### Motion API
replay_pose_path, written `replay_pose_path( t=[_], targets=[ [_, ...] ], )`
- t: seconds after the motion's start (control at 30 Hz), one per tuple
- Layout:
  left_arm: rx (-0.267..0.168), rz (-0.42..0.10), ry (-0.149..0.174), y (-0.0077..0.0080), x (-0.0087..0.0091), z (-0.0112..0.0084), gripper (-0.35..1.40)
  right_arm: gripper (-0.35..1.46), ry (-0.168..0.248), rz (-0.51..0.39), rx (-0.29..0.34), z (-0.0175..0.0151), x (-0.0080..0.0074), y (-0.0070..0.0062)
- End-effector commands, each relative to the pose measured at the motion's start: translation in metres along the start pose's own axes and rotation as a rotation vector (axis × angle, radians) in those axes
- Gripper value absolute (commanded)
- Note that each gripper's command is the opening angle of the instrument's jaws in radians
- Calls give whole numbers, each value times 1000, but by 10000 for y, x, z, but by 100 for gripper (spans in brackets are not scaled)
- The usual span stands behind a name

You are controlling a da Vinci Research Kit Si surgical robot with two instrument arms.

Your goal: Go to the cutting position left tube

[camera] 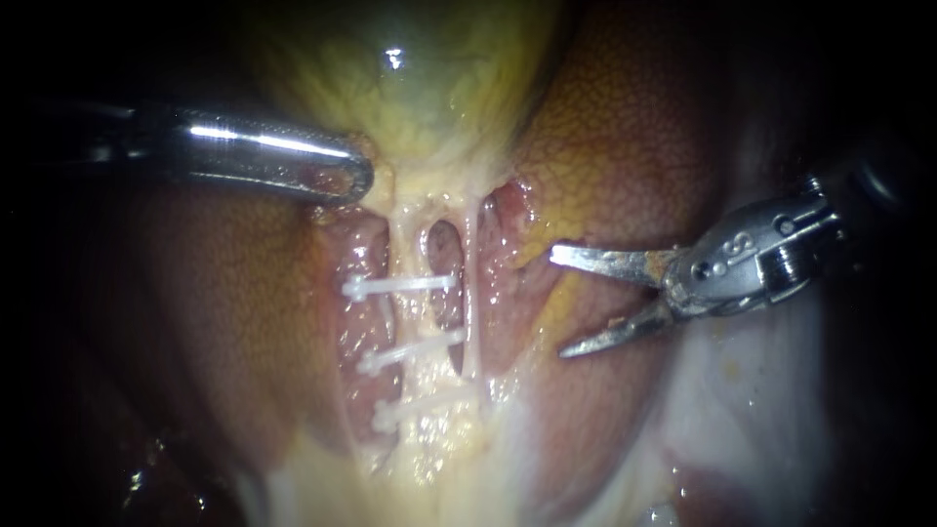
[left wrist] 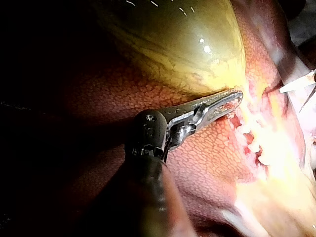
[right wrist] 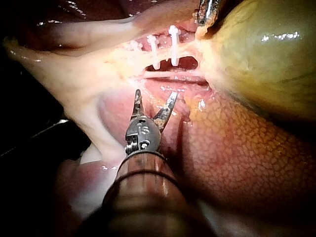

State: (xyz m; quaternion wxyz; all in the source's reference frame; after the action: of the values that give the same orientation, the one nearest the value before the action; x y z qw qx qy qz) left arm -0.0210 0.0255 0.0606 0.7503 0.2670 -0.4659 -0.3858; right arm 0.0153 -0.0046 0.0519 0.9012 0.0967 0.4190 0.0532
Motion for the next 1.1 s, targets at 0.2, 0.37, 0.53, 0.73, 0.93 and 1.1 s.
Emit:
replay_pose_path(
  t=[0.2, 0.37, 0.53, 0.73, 0.93, 1.1],
  targets=[
    [9, -5, 4, -3, -9, -13, -35, 143, 5, 0, 9, 0, 0, -1],
    [2, -18, 3, -12, -29, -39, -35, 143, 9, 0, 17, 1, 0, -1],
    [-9, -25, 2, -17, -38, -55, -35, 143, 20, 6, 40, 2, 1, -1],
    [-12, -23, 1, -18, -35, -52, -35, 141, 126, 70, 128, 10, 7, 0],
    [-13, -23, 0, -18, -35, -52, -35, 141, 236, 156, 214, 21, 14, 2],
    [-13, -23, 0, -18, -35, -52, -35, 141, 286, 185, 277, 32, 20, 7]
  ],
)
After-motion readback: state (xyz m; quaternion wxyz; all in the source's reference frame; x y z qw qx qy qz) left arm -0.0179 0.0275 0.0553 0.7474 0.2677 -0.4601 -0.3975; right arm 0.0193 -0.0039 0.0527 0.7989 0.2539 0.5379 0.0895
